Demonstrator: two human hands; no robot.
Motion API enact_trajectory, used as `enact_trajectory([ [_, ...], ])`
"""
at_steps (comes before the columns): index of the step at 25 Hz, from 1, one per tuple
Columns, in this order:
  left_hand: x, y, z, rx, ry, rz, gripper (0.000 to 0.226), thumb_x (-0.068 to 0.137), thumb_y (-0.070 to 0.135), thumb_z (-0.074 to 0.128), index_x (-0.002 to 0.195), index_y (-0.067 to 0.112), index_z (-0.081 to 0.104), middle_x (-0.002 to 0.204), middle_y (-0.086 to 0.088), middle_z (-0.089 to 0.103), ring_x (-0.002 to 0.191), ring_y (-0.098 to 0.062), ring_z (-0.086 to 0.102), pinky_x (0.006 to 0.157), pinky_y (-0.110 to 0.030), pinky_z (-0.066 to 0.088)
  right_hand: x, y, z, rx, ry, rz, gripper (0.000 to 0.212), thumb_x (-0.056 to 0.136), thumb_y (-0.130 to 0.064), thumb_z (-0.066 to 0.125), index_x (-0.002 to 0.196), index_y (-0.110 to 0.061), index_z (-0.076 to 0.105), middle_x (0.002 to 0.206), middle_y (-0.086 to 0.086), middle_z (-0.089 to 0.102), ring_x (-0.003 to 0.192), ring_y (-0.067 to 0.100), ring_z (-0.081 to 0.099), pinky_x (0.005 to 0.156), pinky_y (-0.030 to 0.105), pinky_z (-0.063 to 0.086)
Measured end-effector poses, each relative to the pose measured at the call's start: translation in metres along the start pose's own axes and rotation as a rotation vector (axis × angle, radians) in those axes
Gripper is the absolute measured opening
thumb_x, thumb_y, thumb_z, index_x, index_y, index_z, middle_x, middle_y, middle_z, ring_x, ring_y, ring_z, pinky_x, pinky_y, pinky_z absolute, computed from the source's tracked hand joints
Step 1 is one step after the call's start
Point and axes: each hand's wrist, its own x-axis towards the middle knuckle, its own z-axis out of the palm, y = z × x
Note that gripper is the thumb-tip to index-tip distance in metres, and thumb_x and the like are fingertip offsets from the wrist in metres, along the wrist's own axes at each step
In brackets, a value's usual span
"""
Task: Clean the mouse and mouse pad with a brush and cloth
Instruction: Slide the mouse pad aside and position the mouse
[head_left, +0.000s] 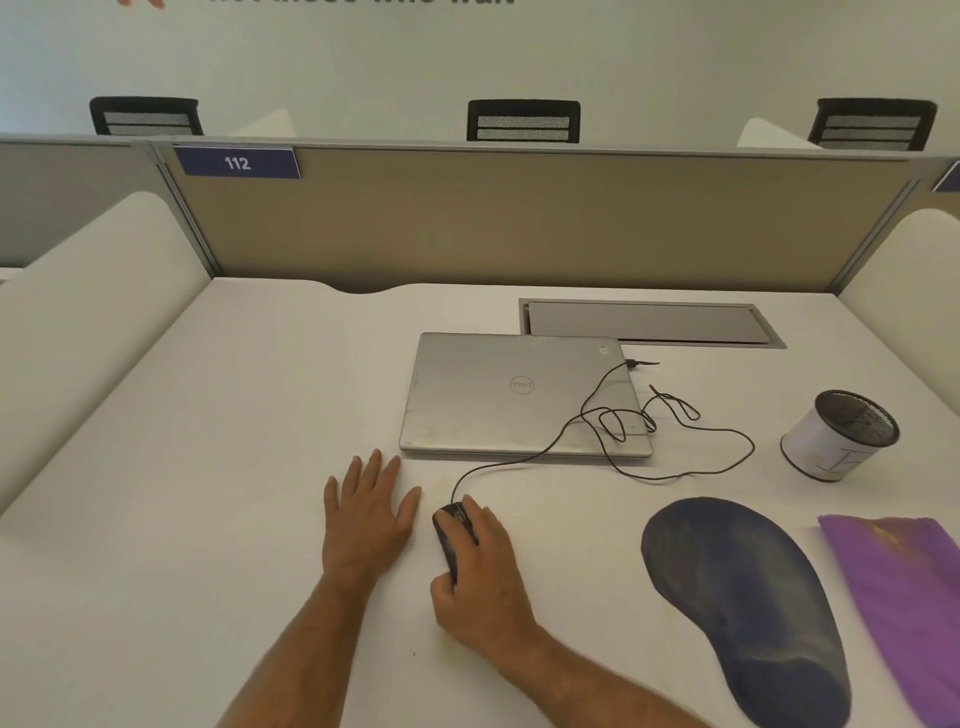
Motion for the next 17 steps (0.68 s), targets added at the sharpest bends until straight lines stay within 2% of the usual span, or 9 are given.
enact_trajectory([
  [3, 0.0, 0.0, 0.003, 0.027, -0.002, -0.009, 0.067, 0.097, 0.062, 0.027, 0.154, 0.027, 0.037, 0.164, 0.003, 0.025, 0.153, -0.022, 0.014, 0.123, -0.049, 0.004, 0.0, 0.015, -0.01, -0.05, 0.034, -0.04, 0.063, 0.067, -0.02, 0.054, 0.129, -0.023, 0.051, 0.147, 0.009, 0.04, 0.131, 0.028, 0.04, 0.11, 0.038, 0.037],
  [6, -0.001, 0.002, 0.001, 0.029, -0.011, -0.019, 0.063, 0.1, 0.059, 0.031, 0.154, 0.027, 0.035, 0.165, 0.003, 0.023, 0.153, -0.021, 0.012, 0.123, -0.048, 0.003, -0.001, 0.022, -0.014, -0.179, 0.03, -0.12, 0.056, 0.066, -0.029, 0.059, 0.121, -0.026, 0.055, 0.136, 0.011, 0.051, 0.113, 0.03, 0.055, 0.093, 0.04, 0.051],
  [8, -0.002, 0.004, 0.0, 0.018, -0.013, -0.022, 0.061, 0.102, 0.056, 0.036, 0.155, 0.026, 0.034, 0.165, 0.003, 0.022, 0.153, -0.022, 0.011, 0.123, -0.048, 0.003, 0.001, 0.025, -0.015, -0.221, 0.02, -0.141, 0.052, 0.071, -0.035, 0.058, 0.122, -0.028, 0.054, 0.136, 0.012, 0.052, 0.109, 0.029, 0.057, 0.091, 0.042, 0.051],
  [11, -0.002, 0.006, -0.002, 0.017, -0.022, -0.024, 0.061, 0.102, 0.055, 0.036, 0.156, 0.026, 0.032, 0.166, 0.003, 0.021, 0.153, -0.022, 0.01, 0.123, -0.048, 0.002, 0.003, 0.032, -0.011, -0.182, 0.009, -0.157, 0.053, 0.076, -0.036, 0.054, 0.129, -0.028, 0.051, 0.141, 0.013, 0.047, 0.121, 0.031, 0.05, 0.102, 0.047, 0.043],
  [15, -0.006, 0.011, -0.001, -0.013, 0.004, -0.045, 0.064, 0.102, 0.054, 0.034, 0.157, 0.021, 0.029, 0.165, 0.001, 0.021, 0.154, -0.021, 0.009, 0.124, -0.049, 0.004, 0.003, 0.035, -0.019, -0.064, 0.022, -0.155, 0.052, 0.079, -0.033, 0.054, 0.131, -0.029, 0.053, 0.143, 0.008, 0.046, 0.127, 0.025, 0.047, 0.102, 0.04, 0.046],
  [17, -0.01, 0.023, 0.0, -0.033, 0.043, -0.017, 0.07, 0.098, 0.061, 0.024, 0.157, 0.021, 0.03, 0.165, 0.0, 0.023, 0.153, -0.022, 0.011, 0.124, -0.049, 0.005, 0.007, 0.038, -0.032, -0.039, 0.086, -0.142, 0.051, 0.08, -0.033, 0.054, 0.131, -0.029, 0.054, 0.143, 0.006, 0.046, 0.128, 0.023, 0.045, 0.104, 0.036, 0.045],
])
